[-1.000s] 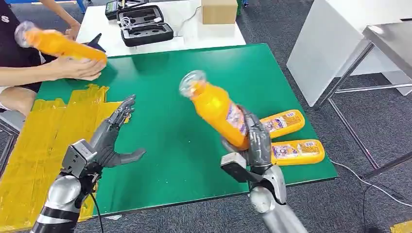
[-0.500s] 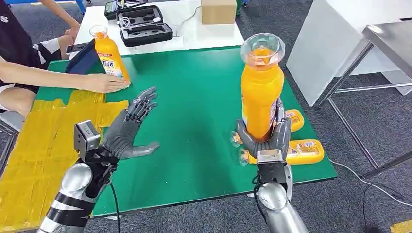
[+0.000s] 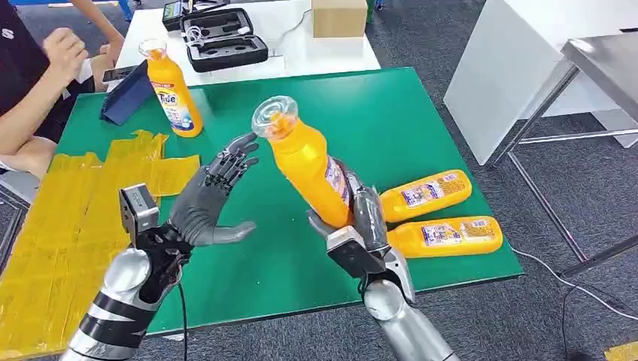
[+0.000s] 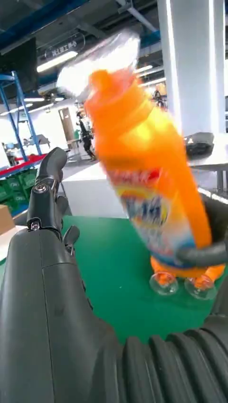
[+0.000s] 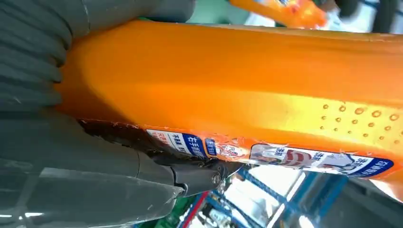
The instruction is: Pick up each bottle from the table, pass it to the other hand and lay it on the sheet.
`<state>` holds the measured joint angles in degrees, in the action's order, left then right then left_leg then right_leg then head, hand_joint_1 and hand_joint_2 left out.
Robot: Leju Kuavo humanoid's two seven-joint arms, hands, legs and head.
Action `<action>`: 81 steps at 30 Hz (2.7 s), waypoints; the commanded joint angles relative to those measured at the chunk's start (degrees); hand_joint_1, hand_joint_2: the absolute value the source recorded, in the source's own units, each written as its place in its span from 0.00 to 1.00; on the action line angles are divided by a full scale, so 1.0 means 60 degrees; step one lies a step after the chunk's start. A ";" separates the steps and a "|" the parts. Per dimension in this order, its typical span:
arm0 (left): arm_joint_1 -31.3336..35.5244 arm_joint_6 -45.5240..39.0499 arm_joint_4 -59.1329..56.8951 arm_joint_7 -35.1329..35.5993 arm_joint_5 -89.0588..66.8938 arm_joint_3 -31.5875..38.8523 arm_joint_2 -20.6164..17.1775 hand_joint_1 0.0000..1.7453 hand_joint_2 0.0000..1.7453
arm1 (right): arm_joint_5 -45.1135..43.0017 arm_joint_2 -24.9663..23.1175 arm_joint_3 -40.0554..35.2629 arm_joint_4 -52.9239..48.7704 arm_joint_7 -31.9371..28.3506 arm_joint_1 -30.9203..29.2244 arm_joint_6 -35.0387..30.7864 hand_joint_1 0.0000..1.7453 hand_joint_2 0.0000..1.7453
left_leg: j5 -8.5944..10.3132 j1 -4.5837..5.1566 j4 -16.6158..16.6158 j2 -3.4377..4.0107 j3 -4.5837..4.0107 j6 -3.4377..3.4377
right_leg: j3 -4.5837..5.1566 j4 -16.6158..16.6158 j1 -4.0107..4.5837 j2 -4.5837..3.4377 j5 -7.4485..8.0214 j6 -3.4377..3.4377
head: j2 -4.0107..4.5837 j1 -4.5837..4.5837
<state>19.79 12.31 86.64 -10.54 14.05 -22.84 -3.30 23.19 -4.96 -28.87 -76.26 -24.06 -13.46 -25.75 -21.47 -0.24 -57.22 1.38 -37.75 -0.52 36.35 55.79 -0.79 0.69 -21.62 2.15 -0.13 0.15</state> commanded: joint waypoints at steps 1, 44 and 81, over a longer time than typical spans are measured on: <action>0.0309 0.0016 -0.0318 0.0001 0.0015 -0.0403 -0.0111 0.00 1.00 | 0.0340 -0.0031 -0.0699 0.1507 0.0071 -0.0753 -0.0037 1.00 1.00 | -0.0048 -0.0013 -0.0016 -0.0017 0.0088 0.0012 | -0.0084 0.0013 0.0008 -0.0019 -0.0042 -0.0025 | 0.0000 0.0000; 0.0618 -0.0718 -0.1580 -0.0063 0.1134 0.0253 0.0350 1.00 1.00 | 0.2148 0.0269 -0.3555 0.0996 -0.0154 -0.0797 -0.2212 1.00 1.00 | -0.0019 -0.0006 0.0000 -0.0012 0.0043 0.0007 | -0.0040 0.0000 0.0003 -0.0008 -0.0018 -0.0015 | 0.0000 0.0000; 0.2132 -0.5721 -0.3497 0.2013 -1.0865 0.0998 -0.1240 1.00 1.00 | -0.3141 0.0454 0.1230 -0.3874 -0.0262 0.1401 0.1320 0.00 1.00 | -0.0024 -0.0011 -0.0018 -0.0059 0.0046 0.0009 | -0.0048 0.0022 0.0007 0.0028 -0.0039 -0.0021 | 0.0000 -0.0007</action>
<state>23.99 -22.66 79.50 -6.75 -32.87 -19.52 -6.14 5.78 -3.52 -33.76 -87.13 -26.49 -10.31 -21.85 -21.46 -0.25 -57.22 1.38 -37.77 -0.52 36.41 55.79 -0.78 0.69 -21.63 2.13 -0.13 0.11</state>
